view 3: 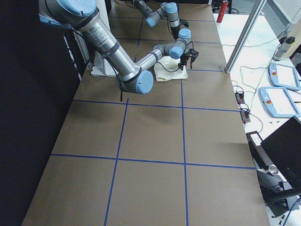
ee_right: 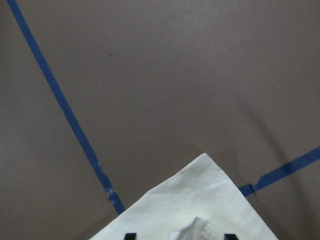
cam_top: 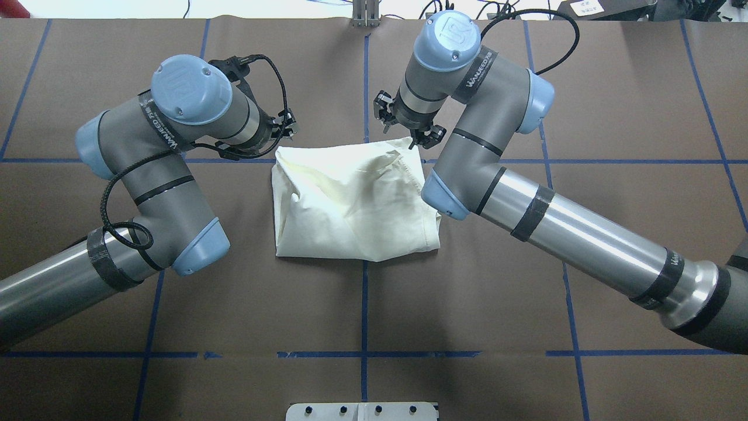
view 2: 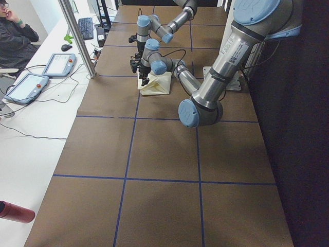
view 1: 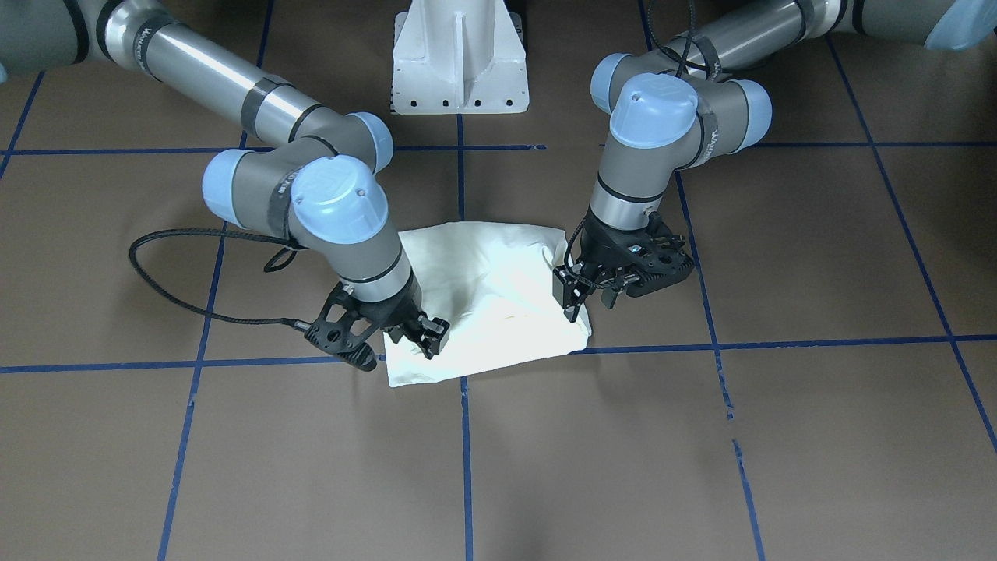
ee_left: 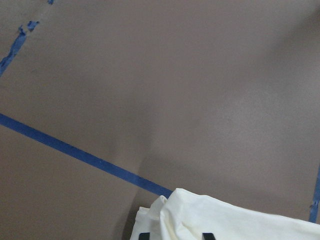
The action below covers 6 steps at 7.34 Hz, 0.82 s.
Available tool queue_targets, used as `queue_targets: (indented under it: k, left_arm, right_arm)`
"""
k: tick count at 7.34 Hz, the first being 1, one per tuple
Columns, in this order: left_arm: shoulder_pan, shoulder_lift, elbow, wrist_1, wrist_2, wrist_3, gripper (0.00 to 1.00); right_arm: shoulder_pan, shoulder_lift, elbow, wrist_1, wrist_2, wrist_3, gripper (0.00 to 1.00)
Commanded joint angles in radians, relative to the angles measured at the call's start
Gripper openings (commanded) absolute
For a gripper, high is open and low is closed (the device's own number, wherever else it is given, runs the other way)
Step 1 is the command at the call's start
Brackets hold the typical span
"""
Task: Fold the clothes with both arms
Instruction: 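Raise the right gripper away while the left gripper moves to the shirt's side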
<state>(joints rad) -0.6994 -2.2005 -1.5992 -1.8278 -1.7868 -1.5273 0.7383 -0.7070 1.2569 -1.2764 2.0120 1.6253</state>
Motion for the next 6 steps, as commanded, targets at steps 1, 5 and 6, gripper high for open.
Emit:
queue_targets:
  k: [1,5,6]
  left_arm:
    - [0.009,0.03,0.007,-0.177,0.001,-0.004,1.0]
    - [0.09,0.111,0.063,-0.522,-0.003,-0.106,1.0]
    - [0.112,0.11,0.083,-0.566,-0.003,-0.128,1.0]
  right_arm:
    - [0.038,-0.002,0.03,-0.001,0.057,-0.041,1.0]
    - [0.159,-0.115,0.182,-0.052,0.158,-0.181,1.0]
    - [0.176,-0.115,0.205,-0.116,0.169,-0.221,1.0]
